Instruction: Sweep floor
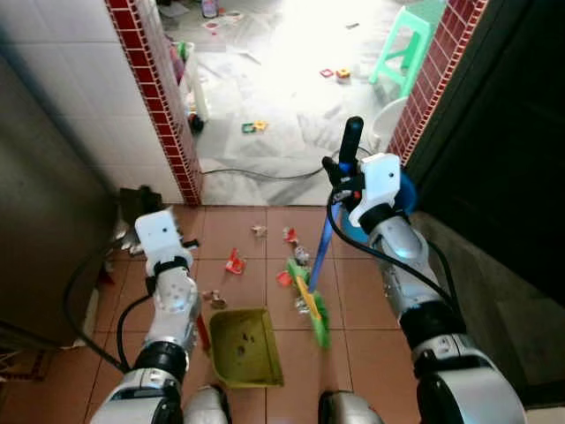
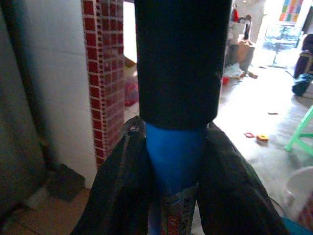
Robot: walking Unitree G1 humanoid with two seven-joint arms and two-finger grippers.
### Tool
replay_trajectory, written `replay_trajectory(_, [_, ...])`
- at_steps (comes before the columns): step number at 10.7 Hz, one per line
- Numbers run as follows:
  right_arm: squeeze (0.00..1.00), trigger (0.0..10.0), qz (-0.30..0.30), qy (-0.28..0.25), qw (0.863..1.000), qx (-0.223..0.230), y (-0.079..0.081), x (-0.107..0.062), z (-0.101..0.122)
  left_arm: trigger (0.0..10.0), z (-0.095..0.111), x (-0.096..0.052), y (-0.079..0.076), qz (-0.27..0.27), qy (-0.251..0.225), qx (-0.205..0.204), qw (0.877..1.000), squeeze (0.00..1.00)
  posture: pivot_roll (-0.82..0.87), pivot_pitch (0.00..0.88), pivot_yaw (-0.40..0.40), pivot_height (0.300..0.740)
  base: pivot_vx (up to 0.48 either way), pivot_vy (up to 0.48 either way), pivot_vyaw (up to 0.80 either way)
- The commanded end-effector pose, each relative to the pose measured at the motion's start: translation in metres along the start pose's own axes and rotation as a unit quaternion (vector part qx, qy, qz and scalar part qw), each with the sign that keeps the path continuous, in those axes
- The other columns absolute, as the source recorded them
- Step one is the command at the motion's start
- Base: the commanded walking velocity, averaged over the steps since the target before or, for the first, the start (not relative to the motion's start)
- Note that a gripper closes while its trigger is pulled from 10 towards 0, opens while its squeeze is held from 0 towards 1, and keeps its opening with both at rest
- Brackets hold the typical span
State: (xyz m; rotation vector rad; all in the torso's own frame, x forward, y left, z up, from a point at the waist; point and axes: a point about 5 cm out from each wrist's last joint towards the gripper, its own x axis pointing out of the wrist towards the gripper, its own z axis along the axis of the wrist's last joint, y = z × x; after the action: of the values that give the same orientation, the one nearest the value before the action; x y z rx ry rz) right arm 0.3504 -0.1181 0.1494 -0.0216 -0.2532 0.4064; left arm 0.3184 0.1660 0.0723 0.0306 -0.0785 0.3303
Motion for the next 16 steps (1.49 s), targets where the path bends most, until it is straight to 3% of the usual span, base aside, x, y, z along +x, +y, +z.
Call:
replay_trajectory(1, [0.00,10.0,0.000,-0.033,0.999,0.034,0.004,0.005,0.013,10.0,-0.003,-0.002,-0.007,-0.034,0.005,0.020,0.999,0.00,-0.10,0.119,0.034,0.740,0.000,0.000,0.00])
replay_trajectory(2, [0.00,10.0,-0.013,-0.037,0.997,0.067,0.006,0.005,0.015,10.0,-0.003,-0.003,-0.008,-0.043,0.007,0.026,0.999,0.00,-0.10,0.115,0.034,0.740,0.000,0.000,0.00])
replay_trajectory(3, [0.00,10.0,-0.018,-0.039,0.997,0.069,0.006,0.005,0.016,10.0,-0.004,-0.003,-0.007,-0.045,0.012,0.048,0.998,0.00,-0.10,0.112,0.036,0.740,0.000,0.000,0.00])
replay_trajectory(5, [0.00,10.0,-0.019,-0.044,0.997,0.063,0.010,0.002,0.019,10.0,-0.005,-0.001,-0.004,-0.038,0.035,0.044,0.998,0.00,-0.09,0.105,0.038,0.740,0.000,0.000,0.00])
replay_trajectory(6, [0.00,10.0,-0.024,-0.043,0.997,0.059,0.010,0.001,0.019,10.0,-0.006,-0.005,-0.006,-0.066,0.026,0.037,0.997,0.00,-0.09,0.101,0.037,0.740,0.000,0.000,0.00])
replay_trajectory(7, [0.00,10.0,-0.028,-0.041,0.997,0.062,0.009,0.000,0.019,10.0,-0.016,-0.011,-0.004,-0.062,0.049,0.038,0.996,0.00,-0.09,0.101,0.037,0.740,0.000,0.000,0.00])
replay_trajectory(8, [0.00,10.0,-0.030,-0.040,0.997,0.061,0.009,0.000,0.020,10.0,-0.010,-0.007,-0.006,-0.063,0.047,0.016,0.997,0.00,-0.09,0.101,0.035,0.740,0.000,0.000,0.00])
replay_trajectory(11, [0.00,10.0,-0.019,-0.057,0.997,-0.040,0.003,0.003,0.032,10.0,0.001,-0.006,-0.016,-0.054,0.044,-0.066,0.995,0.00,-0.09,0.101,0.035,0.740,0.000,0.000,0.00])
replay_trajectory(12, [0.00,10.0,-0.042,-0.071,0.992,-0.094,-0.011,0.006,0.044,10.0,0.007,-0.009,-0.026,-0.098,0.041,-0.118,0.987,0.00,-0.09,0.103,0.033,0.740,0.000,0.000,0.00])
replay_trajectory(16, [0.00,10.0,-0.019,-0.028,0.996,-0.082,0.000,0.000,0.024,10.0,0.002,-0.008,-0.008,-0.046,0.028,-0.043,0.998,0.00,-0.09,0.108,0.032,0.740,0.000,0.000,0.00])
